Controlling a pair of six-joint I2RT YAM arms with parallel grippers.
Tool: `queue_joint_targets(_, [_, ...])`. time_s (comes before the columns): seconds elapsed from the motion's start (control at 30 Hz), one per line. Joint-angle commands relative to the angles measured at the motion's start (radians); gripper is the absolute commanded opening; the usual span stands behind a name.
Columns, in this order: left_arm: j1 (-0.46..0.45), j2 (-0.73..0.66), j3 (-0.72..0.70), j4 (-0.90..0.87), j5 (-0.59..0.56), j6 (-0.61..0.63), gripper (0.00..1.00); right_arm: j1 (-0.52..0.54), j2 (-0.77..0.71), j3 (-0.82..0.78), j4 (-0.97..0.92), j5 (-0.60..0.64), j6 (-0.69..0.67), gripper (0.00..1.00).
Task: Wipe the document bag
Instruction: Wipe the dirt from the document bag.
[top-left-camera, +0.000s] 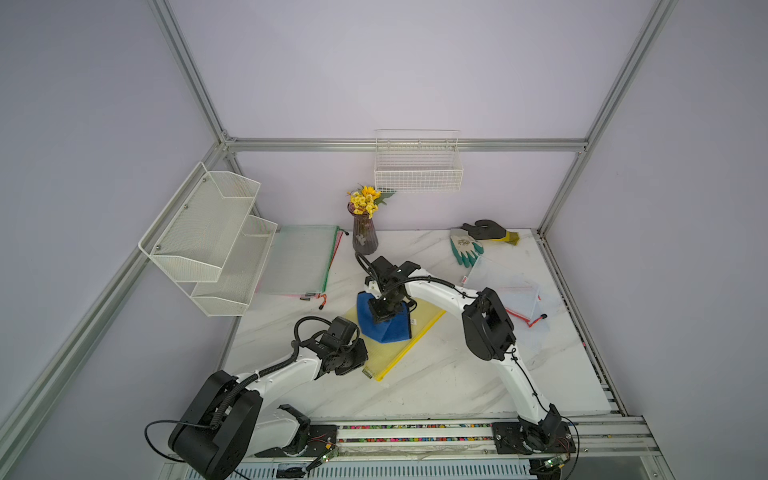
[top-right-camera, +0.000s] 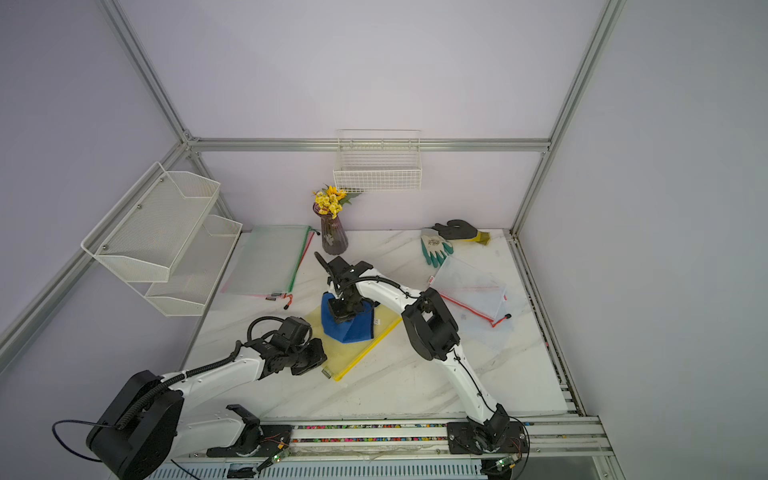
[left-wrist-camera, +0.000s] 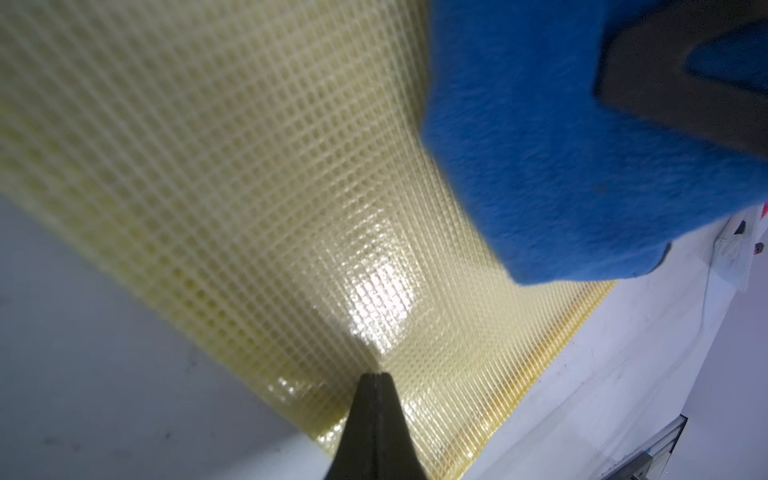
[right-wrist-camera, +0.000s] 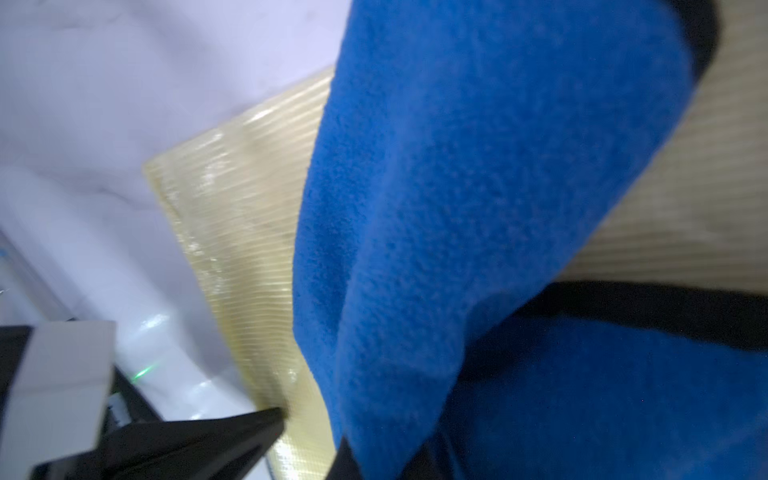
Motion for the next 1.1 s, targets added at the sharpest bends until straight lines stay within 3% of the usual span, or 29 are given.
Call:
queue_joint_targets(0.0, [0.005, 0.027, -0.063, -0.261, -0.072, 0.006, 0.0, -0.008, 0.095, 0.028, 0.058, -0.218, 0.064, 0.0])
queue_joint_targets(0.07, [0.005, 0.015, -0.07, -0.268, -0.072, 0.003, 0.0, -0.009, 0.135, 0.06, 0.023, -0.186, 0.047, 0.0])
queue_joint_targets(0.23, [0.006, -0.017, -0.079, -0.309, -0.073, 0.002, 0.0, -0.153, 0.06, -0.066, 0.011, 0.237, 0.067, 0.0])
queue_joint_targets(0.4, [0.006, -0.043, -0.092, -0.307, -0.067, -0.022, 0.0, -0.254, -0.07, -0.181, 0.1, 0.482, 0.054, 0.0])
queue_joint_targets(0.47, [0.006, -0.031, -0.085, -0.301, -0.068, -0.021, 0.0, -0.249, -0.06, -0.138, 0.042, 0.443, 0.005, 0.0])
queue_joint_targets(0.57, [0.006, 0.008, -0.052, -0.286, -0.08, -0.014, 0.0, -0.19, -0.057, -0.108, -0.067, 0.284, -0.088, 0.0])
queue_joint_targets(0.67, [0.006, 0.052, -0.013, -0.273, -0.077, -0.004, 0.0, -0.105, -0.119, -0.18, -0.106, 0.051, -0.151, 0.0])
queue_joint_targets(0.73, [0.006, 0.06, 0.002, -0.263, -0.08, -0.006, 0.0, -0.057, -0.174, -0.252, -0.076, -0.107, -0.12, 0.0])
queue_joint_targets(0.87, [0.006, 0.063, 0.022, -0.278, -0.089, -0.003, 0.0, -0.004, -0.189, -0.327, -0.032, -0.261, -0.071, 0.0])
queue_joint_targets(0.93, [0.008, 0.062, 0.024, -0.283, -0.09, 0.002, 0.0, 0.005, -0.18, -0.37, 0.029, -0.268, -0.018, 0.0])
queue_joint_targets(1.07, [0.008, 0.065, 0.018, -0.284, -0.083, 0.012, 0.0, -0.06, -0.158, -0.419, 0.037, -0.037, 0.041, 0.0])
